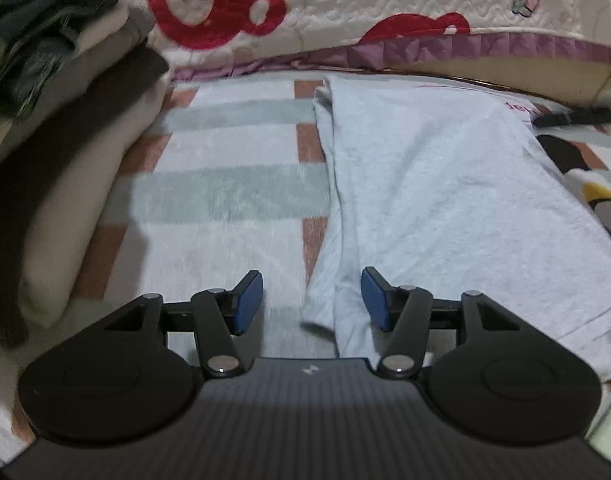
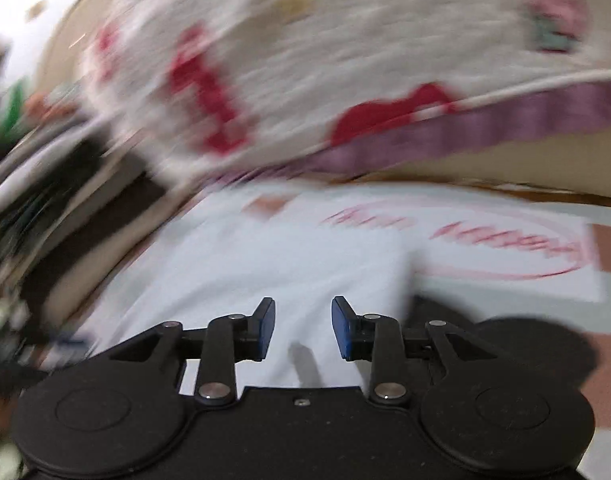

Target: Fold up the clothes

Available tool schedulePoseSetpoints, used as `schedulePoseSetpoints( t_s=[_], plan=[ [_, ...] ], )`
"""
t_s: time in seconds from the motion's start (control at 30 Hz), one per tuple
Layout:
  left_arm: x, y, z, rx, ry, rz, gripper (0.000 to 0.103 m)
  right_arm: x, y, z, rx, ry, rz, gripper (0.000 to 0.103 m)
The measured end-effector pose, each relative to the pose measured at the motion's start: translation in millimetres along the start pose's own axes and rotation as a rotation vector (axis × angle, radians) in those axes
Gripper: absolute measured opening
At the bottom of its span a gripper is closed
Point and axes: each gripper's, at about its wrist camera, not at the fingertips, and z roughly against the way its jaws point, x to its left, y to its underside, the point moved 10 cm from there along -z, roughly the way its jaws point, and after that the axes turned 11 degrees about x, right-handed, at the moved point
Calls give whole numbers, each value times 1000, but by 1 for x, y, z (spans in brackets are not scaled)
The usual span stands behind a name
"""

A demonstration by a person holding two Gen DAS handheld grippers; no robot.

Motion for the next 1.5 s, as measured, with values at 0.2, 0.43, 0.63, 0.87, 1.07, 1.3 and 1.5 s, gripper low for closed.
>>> schedulePoseSetpoints(
  t_s=[0.2,0.43,0.63,0.87,1.07,1.3,1.5],
  plan=[
    [2,9,8,24,-29,-41,60,73,75,-7,197,-47,305,49],
    [3,22,17,80,-69,-110,62,102,126,26,295,-103,347,57],
    [-9,36,53,-13,5,-139,62,111,134,52,229,20,499,58],
    [-62,48,92,-100,159,-303,62,114,154,46,219,167,708,61],
    [-97,48,88,-94,215,-383,62,114,152,37,173,234,786,72],
    [-131,65,86,-73,286,-501,64,123,133,26,156,161,784,12],
    [-135,60,83,-187,95,-622,69,120,97,36,118,121,683,11]
  ],
)
